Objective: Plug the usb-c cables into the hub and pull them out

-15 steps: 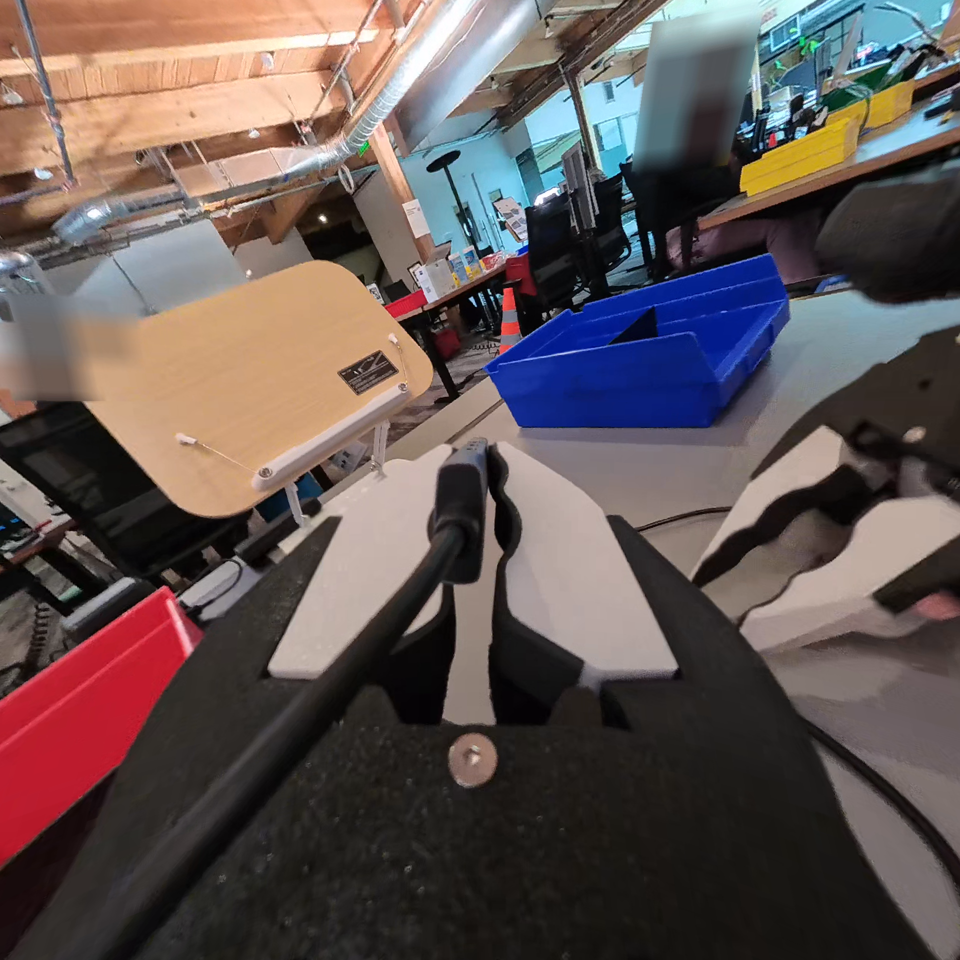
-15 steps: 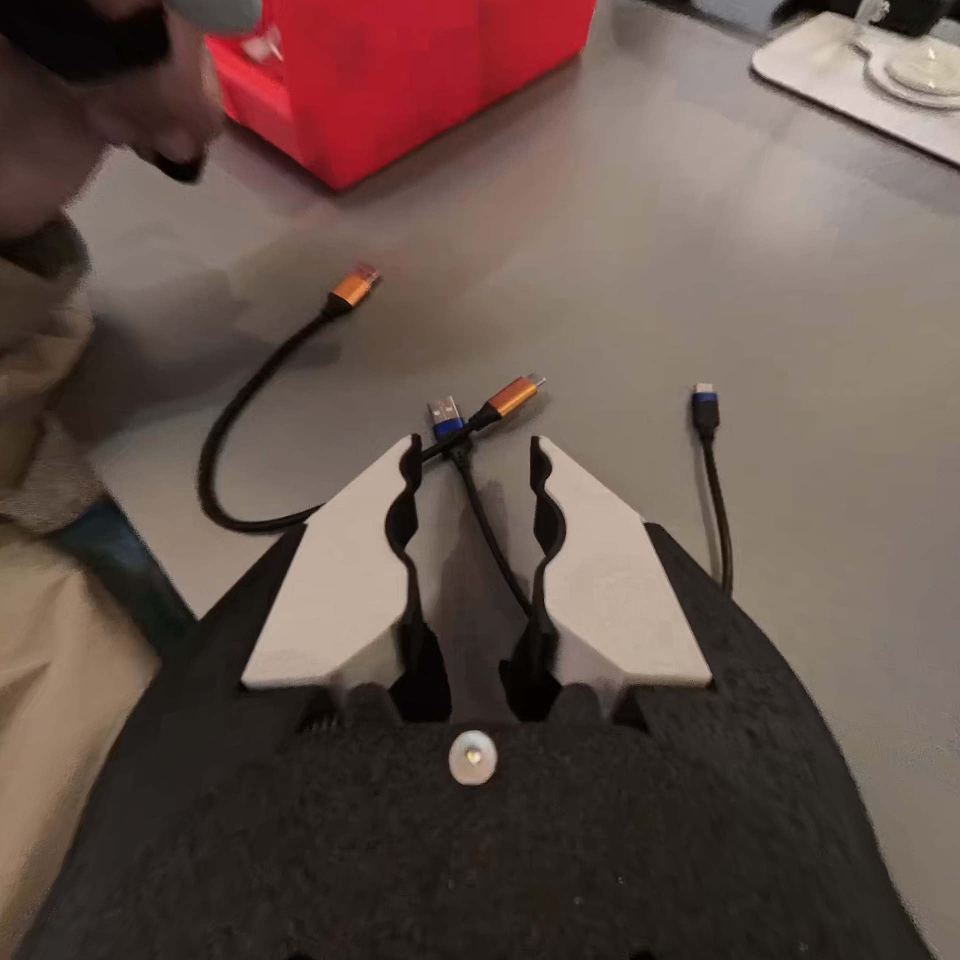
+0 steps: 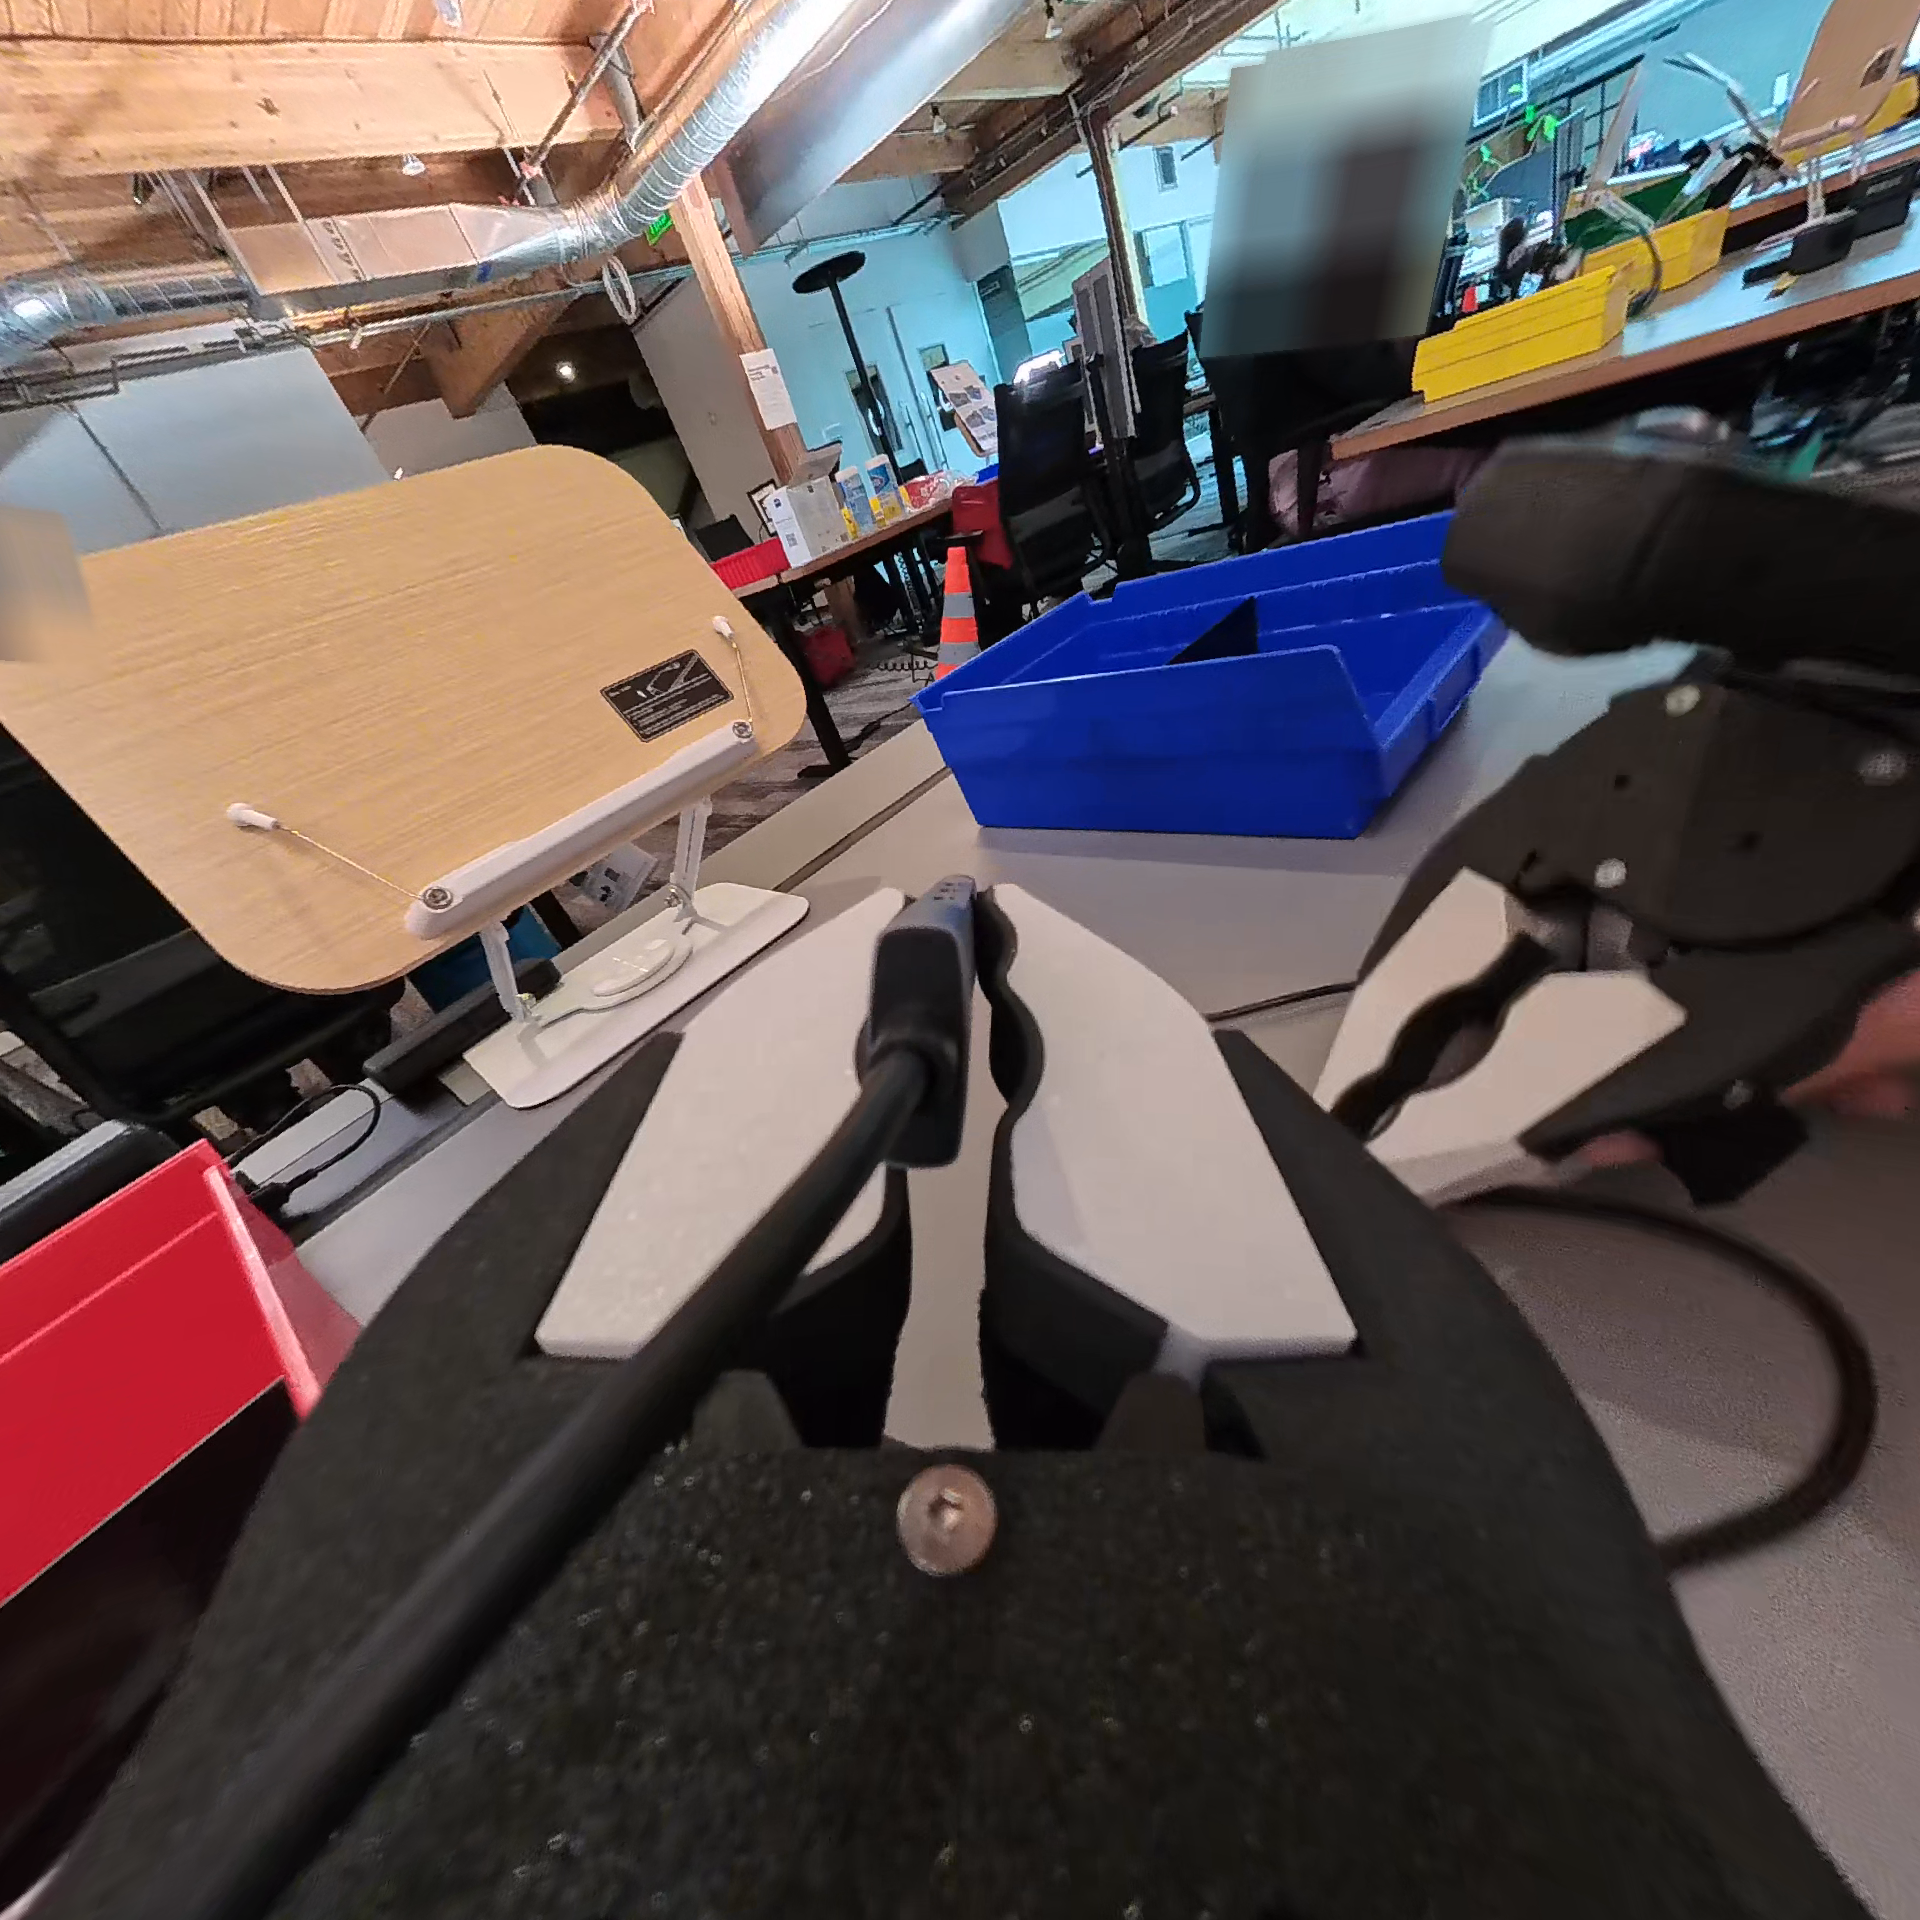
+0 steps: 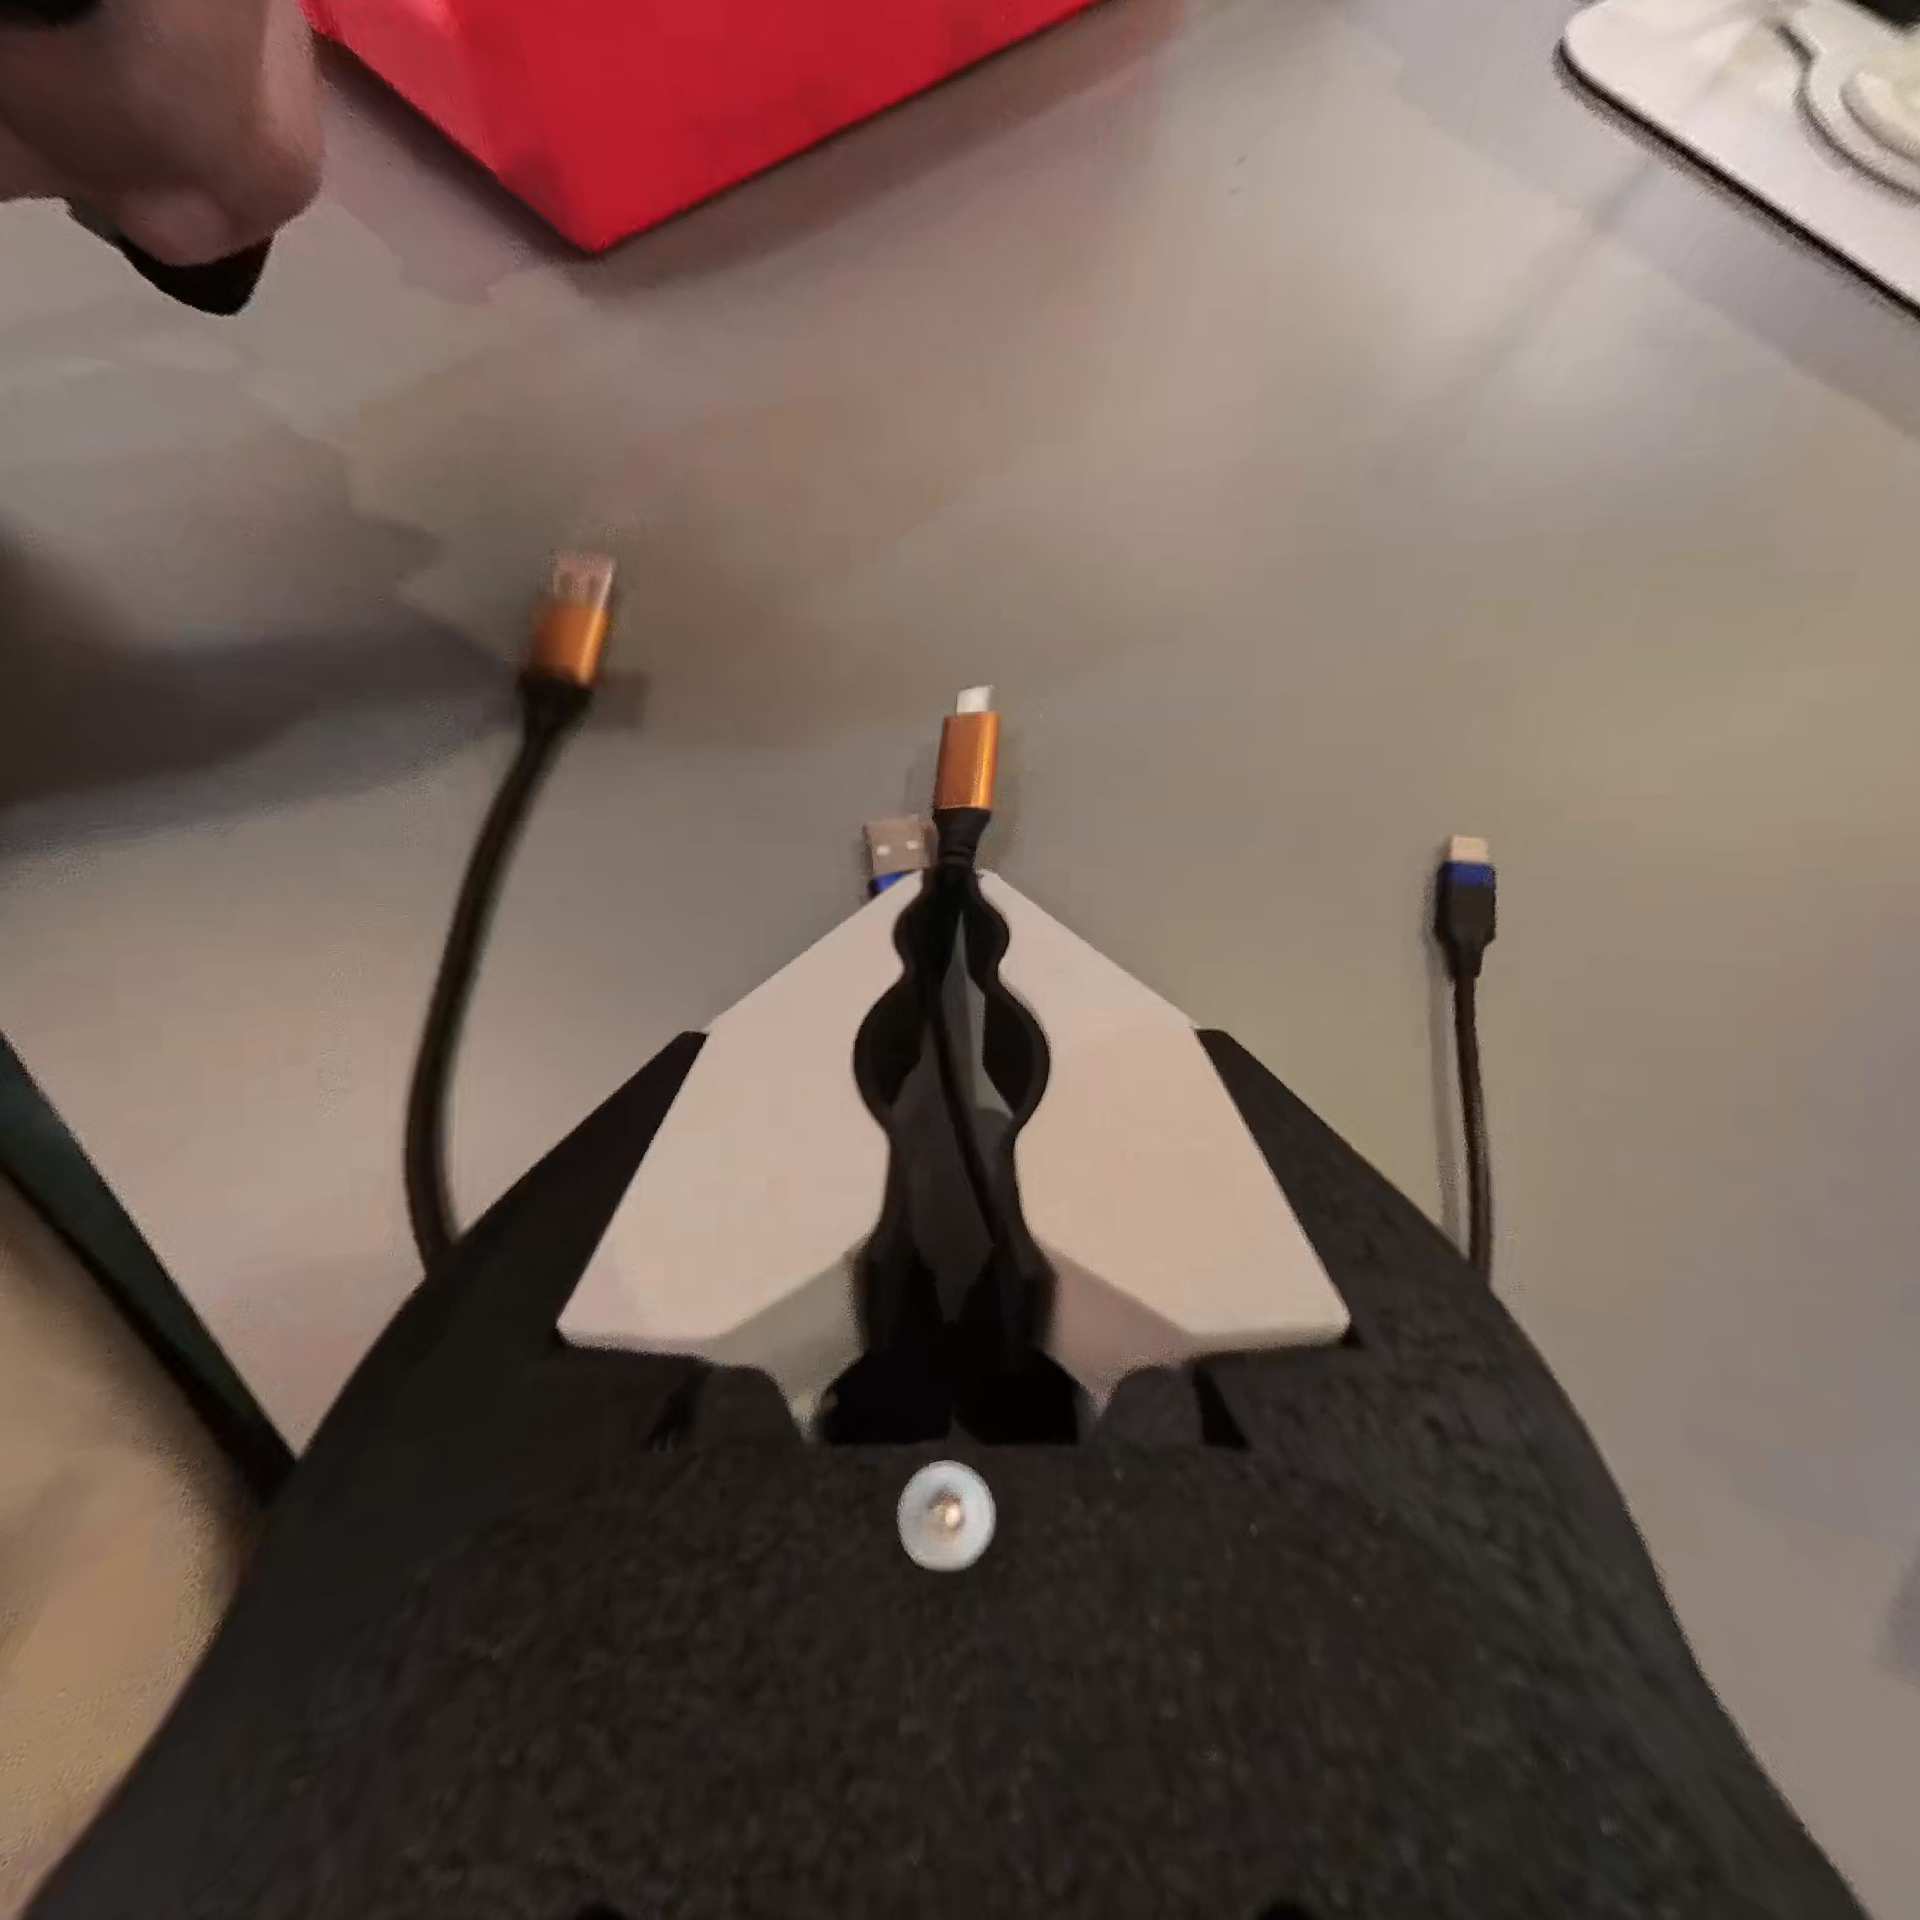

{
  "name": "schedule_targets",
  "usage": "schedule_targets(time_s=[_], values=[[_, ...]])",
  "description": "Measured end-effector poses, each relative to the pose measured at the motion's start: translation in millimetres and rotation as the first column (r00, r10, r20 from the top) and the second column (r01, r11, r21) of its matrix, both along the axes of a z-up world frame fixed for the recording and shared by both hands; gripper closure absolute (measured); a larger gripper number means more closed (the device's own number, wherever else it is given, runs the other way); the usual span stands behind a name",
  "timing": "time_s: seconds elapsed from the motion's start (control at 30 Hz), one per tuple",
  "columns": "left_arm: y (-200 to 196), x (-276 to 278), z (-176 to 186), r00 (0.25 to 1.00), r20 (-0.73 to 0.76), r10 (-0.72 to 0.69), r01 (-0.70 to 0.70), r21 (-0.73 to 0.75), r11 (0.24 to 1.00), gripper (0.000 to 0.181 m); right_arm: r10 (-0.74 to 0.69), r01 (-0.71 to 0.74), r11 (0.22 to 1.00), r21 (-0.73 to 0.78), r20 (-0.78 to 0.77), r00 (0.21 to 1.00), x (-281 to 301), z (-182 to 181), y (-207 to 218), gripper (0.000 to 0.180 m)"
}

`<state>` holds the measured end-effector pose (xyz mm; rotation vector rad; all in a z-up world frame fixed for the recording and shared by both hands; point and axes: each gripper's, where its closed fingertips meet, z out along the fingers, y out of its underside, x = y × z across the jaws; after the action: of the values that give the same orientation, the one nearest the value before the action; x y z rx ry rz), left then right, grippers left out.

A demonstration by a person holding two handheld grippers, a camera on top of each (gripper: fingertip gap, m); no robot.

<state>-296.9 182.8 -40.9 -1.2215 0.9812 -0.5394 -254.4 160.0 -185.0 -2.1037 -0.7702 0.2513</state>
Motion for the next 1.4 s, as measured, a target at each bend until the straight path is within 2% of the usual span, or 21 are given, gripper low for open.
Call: schedule_targets(time_s=[0.03,0.2,0.23,0.3,0.37,0.43,0.53,0.67,0.83,0.97,1.07,1.2,1.4], values=[[0,0,-1,1.0,-0.008,0.001,-0.001,0.003,1.0,0.171,0.058,-0.058,0.998,0.001,-0.015,0.998,0,5,-2,0.176],[-1,7,-12,0.997,-0.075,-0.003,0.005,0.026,1.0,0.171,0.191,-0.193,0.979,0.065,0.03,0.981,28,35,7,0.177],[0,9,-15,0.996,-0.094,-0.005,0.009,0.042,0.999,0.171,0.254,-0.255,0.964,0.073,0.019,0.967,28,41,6,0.178],[1,18,-21,0.991,-0.129,-0.022,0.034,0.092,0.995,0.171,0.281,-0.28,0.954,0.106,0.01,0.96,40,57,11,0.178],[3,28,-20,0.988,-0.149,-0.035,0.062,0.179,0.982,0.171,0.335,-0.326,0.937,0.129,-0.06,0.94,45,81,7,0.178],[8,42,-18,0.983,-0.183,-0.034,0.083,0.267,0.96,0.171,0.338,-0.33,0.94,0.082,-0.126,0.933,57,95,9,0.178],[30,70,-17,0.975,-0.219,0.044,0.051,0.413,0.909,0.171,0.266,-0.274,0.962,0.007,-0.27,0.926,81,106,18,0.178],[59,117,-25,0.965,-0.248,0.084,0.073,0.562,0.824,0.172,0.122,-0.183,0.974,-0.133,-0.375,0.919,114,103,20,0.178],[65,154,-45,0.948,-0.313,0.047,0.194,0.692,0.696,0.172,0.029,-0.146,0.961,-0.234,-0.44,0.898,129,111,9,0.177],[62,163,-59,0.933,-0.35,-0.08,0.305,0.655,0.691,0.172,0.022,-0.143,0.947,-0.287,-0.388,0.921,124,94,11,0.177],[56,164,-64,0.924,-0.361,-0.129,0.347,0.646,0.68,0.171,0.002,-0.152,0.934,-0.323,-0.422,0.907,119,89,17,0.177],[48,167,-68,0.91,-0.401,-0.104,0.374,0.689,0.621,0.171,-0.02,-0.152,0.918,-0.366,-0.426,0.904,116,72,22,0.177],[47,169,-80,0.888,-0.455,-0.061,0.401,0.705,0.584,0.171,-0.017,-0.167,0.906,-0.39,-0.427,0.904,117,64,20,0.177]])
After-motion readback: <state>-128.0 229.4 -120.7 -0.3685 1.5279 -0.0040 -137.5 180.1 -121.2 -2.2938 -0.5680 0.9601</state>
